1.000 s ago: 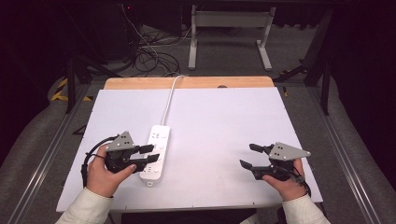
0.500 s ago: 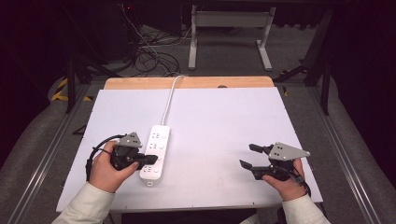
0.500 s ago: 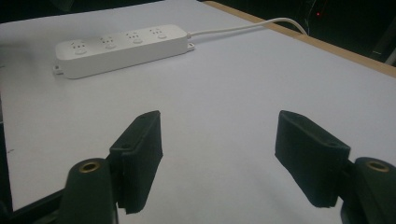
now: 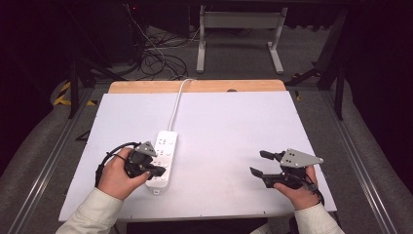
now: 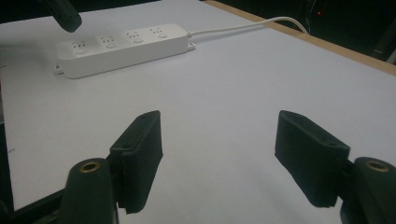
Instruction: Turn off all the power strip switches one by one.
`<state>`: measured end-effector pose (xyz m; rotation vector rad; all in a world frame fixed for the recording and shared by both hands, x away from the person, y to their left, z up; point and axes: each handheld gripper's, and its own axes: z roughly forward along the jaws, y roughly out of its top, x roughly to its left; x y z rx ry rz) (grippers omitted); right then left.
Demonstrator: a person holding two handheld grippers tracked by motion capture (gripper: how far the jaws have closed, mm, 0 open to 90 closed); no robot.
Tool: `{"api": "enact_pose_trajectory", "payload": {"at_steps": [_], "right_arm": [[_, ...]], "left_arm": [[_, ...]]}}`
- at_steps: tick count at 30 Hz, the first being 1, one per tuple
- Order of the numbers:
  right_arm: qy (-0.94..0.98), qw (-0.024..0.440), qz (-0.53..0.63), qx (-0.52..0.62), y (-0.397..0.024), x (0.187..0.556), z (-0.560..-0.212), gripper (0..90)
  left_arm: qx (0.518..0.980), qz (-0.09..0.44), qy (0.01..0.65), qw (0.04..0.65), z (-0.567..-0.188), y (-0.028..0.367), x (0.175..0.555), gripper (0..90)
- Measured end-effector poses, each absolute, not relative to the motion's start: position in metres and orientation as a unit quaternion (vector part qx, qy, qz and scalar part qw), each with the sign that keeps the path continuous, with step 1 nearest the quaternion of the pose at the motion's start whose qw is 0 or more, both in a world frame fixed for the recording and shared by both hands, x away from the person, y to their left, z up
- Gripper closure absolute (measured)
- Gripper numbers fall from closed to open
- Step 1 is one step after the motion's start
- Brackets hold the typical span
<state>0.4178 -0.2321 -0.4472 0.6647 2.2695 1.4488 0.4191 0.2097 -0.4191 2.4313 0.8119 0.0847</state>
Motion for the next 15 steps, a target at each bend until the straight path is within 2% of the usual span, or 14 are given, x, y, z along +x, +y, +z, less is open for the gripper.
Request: {"api": "enact_pose_trajectory", "payload": {"at_steps": [15], "right_arm": [[0.808,0.180,0.507,0.239,-0.2319,0.4187,-0.4486,32.8]], "left_arm": [[0.921,0.031,0.307,0.236,-0.4309,0.2001,0.4243,90.0]]}}
